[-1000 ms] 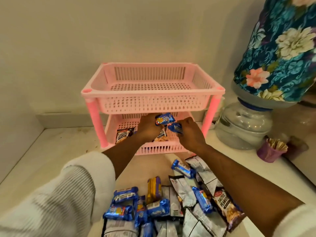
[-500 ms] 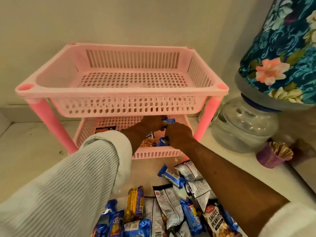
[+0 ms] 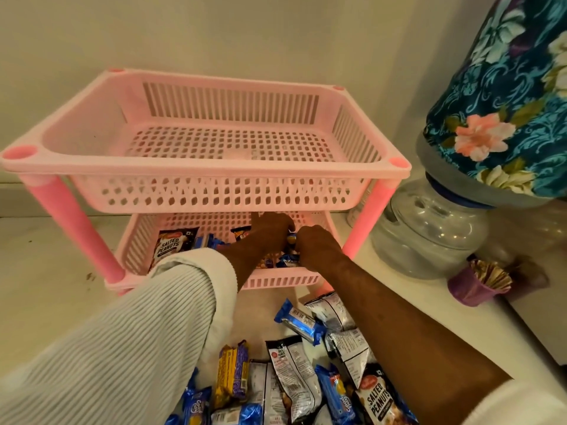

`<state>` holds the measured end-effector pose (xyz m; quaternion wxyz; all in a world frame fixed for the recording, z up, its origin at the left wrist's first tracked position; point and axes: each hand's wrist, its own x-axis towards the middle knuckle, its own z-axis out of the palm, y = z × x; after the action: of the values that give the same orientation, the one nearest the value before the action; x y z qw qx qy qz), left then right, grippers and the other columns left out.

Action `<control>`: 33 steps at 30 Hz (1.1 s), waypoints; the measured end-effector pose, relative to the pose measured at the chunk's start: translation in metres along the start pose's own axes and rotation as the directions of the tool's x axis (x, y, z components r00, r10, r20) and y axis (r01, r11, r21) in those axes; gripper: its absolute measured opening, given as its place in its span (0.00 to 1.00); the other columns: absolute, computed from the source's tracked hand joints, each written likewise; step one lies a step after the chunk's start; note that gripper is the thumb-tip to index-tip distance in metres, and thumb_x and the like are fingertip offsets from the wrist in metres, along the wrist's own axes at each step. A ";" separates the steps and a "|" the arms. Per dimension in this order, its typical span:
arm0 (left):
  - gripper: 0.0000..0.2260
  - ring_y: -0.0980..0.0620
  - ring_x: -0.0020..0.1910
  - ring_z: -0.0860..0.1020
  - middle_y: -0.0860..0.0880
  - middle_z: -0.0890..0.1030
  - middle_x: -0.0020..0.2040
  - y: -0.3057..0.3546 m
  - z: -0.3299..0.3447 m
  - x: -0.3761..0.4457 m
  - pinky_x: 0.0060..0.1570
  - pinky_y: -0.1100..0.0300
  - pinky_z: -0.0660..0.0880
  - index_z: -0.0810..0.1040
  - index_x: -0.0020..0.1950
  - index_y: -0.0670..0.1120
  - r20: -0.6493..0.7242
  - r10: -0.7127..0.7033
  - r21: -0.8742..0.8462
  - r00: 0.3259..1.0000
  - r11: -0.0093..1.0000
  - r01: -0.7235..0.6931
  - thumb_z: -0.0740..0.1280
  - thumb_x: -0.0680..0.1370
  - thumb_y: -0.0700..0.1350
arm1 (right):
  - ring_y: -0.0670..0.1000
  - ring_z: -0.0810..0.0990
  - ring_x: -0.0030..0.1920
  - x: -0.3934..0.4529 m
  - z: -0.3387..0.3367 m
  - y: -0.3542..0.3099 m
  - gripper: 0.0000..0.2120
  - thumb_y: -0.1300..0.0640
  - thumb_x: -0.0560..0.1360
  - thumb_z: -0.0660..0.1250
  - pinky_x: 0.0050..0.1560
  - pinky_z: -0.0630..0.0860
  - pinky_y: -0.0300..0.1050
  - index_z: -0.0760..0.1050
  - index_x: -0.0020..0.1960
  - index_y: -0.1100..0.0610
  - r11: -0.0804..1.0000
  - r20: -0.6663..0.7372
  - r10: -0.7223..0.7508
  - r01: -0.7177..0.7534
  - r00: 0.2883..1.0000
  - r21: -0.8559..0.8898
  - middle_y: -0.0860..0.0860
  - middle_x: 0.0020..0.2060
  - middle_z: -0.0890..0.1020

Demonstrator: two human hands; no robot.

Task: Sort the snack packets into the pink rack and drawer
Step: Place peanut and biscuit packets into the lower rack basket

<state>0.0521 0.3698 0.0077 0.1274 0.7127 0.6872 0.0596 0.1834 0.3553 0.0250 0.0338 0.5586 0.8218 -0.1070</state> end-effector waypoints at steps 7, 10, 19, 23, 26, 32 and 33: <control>0.24 0.49 0.66 0.73 0.52 0.78 0.66 -0.008 -0.008 -0.009 0.64 0.53 0.68 0.76 0.67 0.52 -0.002 0.065 0.019 0.998 0.998 -0.064 0.75 0.72 0.52 | 0.58 0.81 0.52 -0.004 -0.002 -0.001 0.11 0.59 0.73 0.73 0.41 0.69 0.43 0.78 0.54 0.61 0.998 -0.025 0.041 -0.040 0.999 0.043 0.59 0.52 0.82; 0.23 0.50 0.71 0.67 0.54 0.74 0.69 -0.012 -0.016 -0.023 0.70 0.49 0.57 0.74 0.68 0.55 -0.042 0.020 -0.007 0.999 1.000 -0.020 0.73 0.74 0.48 | 0.58 0.81 0.53 -0.010 -0.004 -0.002 0.12 0.58 0.72 0.74 0.43 0.69 0.42 0.78 0.54 0.61 0.998 -0.069 0.039 -0.035 0.997 0.057 0.59 0.52 0.81; 0.15 0.48 0.65 0.74 0.49 0.79 0.64 -0.028 -0.044 -0.125 0.68 0.56 0.67 0.80 0.64 0.51 -0.332 -0.001 -0.307 0.943 0.946 -0.107 0.64 0.79 0.40 | 0.57 0.82 0.54 -0.080 -0.014 -0.014 0.14 0.65 0.75 0.65 0.52 0.75 0.45 0.84 0.56 0.57 0.986 -0.371 -0.021 0.081 0.928 0.148 0.56 0.52 0.85; 0.12 0.55 0.50 0.78 0.53 0.84 0.48 -0.042 -0.037 -0.202 0.52 0.58 0.74 0.83 0.48 0.51 -0.575 -0.033 -0.404 0.818 0.880 -0.249 0.66 0.74 0.35 | 0.51 0.84 0.45 -0.127 0.000 -0.023 0.10 0.62 0.74 0.69 0.46 0.81 0.46 0.85 0.52 0.53 0.930 -0.564 -0.065 0.255 0.823 0.265 0.49 0.47 0.86; 0.15 0.61 0.44 0.79 0.58 0.83 0.43 -0.064 -0.015 -0.251 0.49 0.63 0.76 0.80 0.42 0.55 -0.528 -0.145 -0.517 0.837 0.837 -0.181 0.67 0.73 0.33 | 0.45 0.82 0.39 -0.156 0.027 -0.029 0.07 0.58 0.73 0.72 0.42 0.81 0.43 0.84 0.50 0.51 0.876 -0.580 -0.162 0.388 0.798 0.288 0.45 0.43 0.86; 0.14 0.62 0.44 0.79 0.61 0.82 0.41 -0.117 0.041 -0.319 0.51 0.60 0.78 0.79 0.42 0.57 -0.338 -0.295 -0.531 0.894 0.844 0.077 0.66 0.73 0.35 | 0.44 0.82 0.42 -0.181 0.081 -0.062 0.08 0.54 0.74 0.71 0.47 0.81 0.46 0.83 0.53 0.48 0.848 -0.325 -0.254 0.371 0.911 0.378 0.44 0.42 0.85; 0.13 0.60 0.46 0.79 0.60 0.82 0.43 -0.126 0.049 -0.328 0.53 0.58 0.78 0.80 0.44 0.56 -0.310 -0.305 -0.520 0.900 0.847 0.108 0.67 0.74 0.37 | 0.45 0.82 0.44 -0.183 0.089 -0.071 0.10 0.54 0.74 0.71 0.49 0.81 0.48 0.82 0.55 0.48 0.836 -0.263 -0.272 0.363 0.926 0.411 0.45 0.44 0.85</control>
<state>-0.0727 0.0419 -0.0433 0.1737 0.5515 0.7346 0.3551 0.1802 0.1441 -0.0201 -0.1957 0.4140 0.8547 -0.2445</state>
